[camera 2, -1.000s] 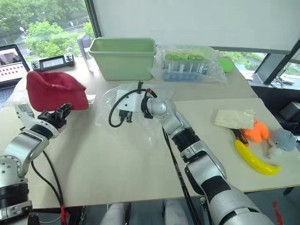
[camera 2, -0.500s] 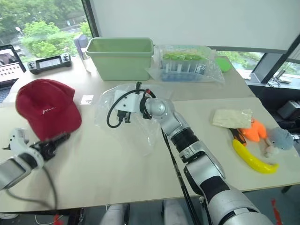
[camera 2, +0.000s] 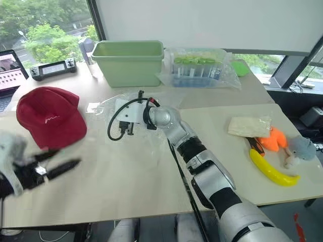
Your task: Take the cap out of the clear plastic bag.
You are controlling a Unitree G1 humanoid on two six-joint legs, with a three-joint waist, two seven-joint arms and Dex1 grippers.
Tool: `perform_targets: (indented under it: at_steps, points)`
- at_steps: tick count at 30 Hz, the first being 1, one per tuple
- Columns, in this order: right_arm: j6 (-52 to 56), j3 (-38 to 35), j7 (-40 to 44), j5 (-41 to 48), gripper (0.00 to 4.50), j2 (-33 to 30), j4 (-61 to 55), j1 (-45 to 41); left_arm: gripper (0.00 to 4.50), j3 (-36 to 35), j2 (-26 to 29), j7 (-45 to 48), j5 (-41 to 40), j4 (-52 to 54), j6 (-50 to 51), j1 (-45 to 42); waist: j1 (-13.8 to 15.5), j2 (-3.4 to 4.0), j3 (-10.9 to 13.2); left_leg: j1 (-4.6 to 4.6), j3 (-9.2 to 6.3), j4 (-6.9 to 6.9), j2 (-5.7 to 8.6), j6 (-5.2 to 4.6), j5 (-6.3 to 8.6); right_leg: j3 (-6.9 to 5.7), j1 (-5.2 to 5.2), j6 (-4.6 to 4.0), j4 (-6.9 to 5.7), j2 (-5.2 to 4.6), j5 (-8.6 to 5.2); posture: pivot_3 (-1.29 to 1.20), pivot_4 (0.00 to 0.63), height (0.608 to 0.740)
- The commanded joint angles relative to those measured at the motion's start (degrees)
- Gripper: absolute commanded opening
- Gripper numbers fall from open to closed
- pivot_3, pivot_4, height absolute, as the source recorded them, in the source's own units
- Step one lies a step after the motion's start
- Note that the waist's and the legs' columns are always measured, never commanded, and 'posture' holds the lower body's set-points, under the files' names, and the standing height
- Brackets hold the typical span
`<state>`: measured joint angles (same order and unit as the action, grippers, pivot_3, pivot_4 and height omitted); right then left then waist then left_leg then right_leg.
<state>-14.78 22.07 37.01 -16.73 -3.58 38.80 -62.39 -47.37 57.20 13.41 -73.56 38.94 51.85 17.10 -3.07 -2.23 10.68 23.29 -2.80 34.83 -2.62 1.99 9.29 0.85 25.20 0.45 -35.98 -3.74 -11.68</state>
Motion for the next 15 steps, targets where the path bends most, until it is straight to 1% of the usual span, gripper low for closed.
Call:
perform_targets:
  at_steps: [1, 3, 5, 8, 11, 15]
  points:
    - [-1.2, -0.73, 0.34, 1.12, 0.0, -0.42, -1.4, -0.31, 4.47, 4.48, 1.15, -5.61, 12.53, -5.85, -3.17, -5.13, -0.03, 0.05, 0.03, -0.02, 0.0, -0.01, 0.0, 0.0, 0.0, 0.01, -0.03, -0.01, 0.0, 0.02, 0.0, 0.0, 0.15, 0.74]
    - [-0.51, -0.71, 1.46, 1.67, 0.0, -0.67, -2.77, 0.78, 4.47, 7.31, -0.28, -8.41, 16.02, -8.45, -5.66, -11.06, -0.02, 0.05, 0.04, -0.01, 0.05, -0.05, 0.01, 0.0, 0.0, 0.12, 0.04, 0.02, -0.04, 0.04, 0.01, 0.0, 0.15, 0.74]
    - [0.91, -0.95, 3.21, 2.78, 0.0, -0.88, -4.59, 2.2, 4.47, 11.28, -0.33, -8.74, 22.03, -10.25, -7.93, -15.27, 0.19, -0.17, -0.01, 0.05, -0.02, -0.03, -0.17, 0.01, 0.01, 0.08, 0.06, 0.26, -0.01, 0.28, 0.21, 0.0, 0.15, 0.74]
    - [3.88, -1.74, 4.63, 4.37, 0.0, -1.02, -7.59, 4.31, 4.47, 15.48, -3.45, -10.44, 27.21, -13.26, -10.63, -21.33, 0.51, -0.13, 0.01, 0.04, -0.01, -0.08, -0.21, 0.04, 0.03, 0.09, 0.08, 0.23, -0.01, 0.31, 0.24, 0.0, 0.15, 0.74]
    - [7.19, -2.11, 5.34, 5.26, 0.0, -1.68, -10.76, 6.91, 4.47, 21.43, -5.77, -11.36, 37.03, -15.9, -15.88, -24.36, 0.61, -0.13, 0.01, 0.02, -0.01, -0.08, -0.22, 0.04, 0.03, 0.09, 0.06, 0.23, -0.03, 0.32, 0.25, 0.0, 0.15, 0.74]
    - [14.61, -3.21, 6.56, 8.46, 0.0, -1.5, -16.08, 10.74, 4.47, 27.57, -10.65, -10.59, 46.41, -17.78, -23.9, -25.65, 0.66, -0.15, 0.0, 0.01, 0.02, -0.05, -0.21, 0.04, 0.03, 0.11, 0.05, 0.23, -0.05, 0.31, 0.28, 0.0, 0.15, 0.74]
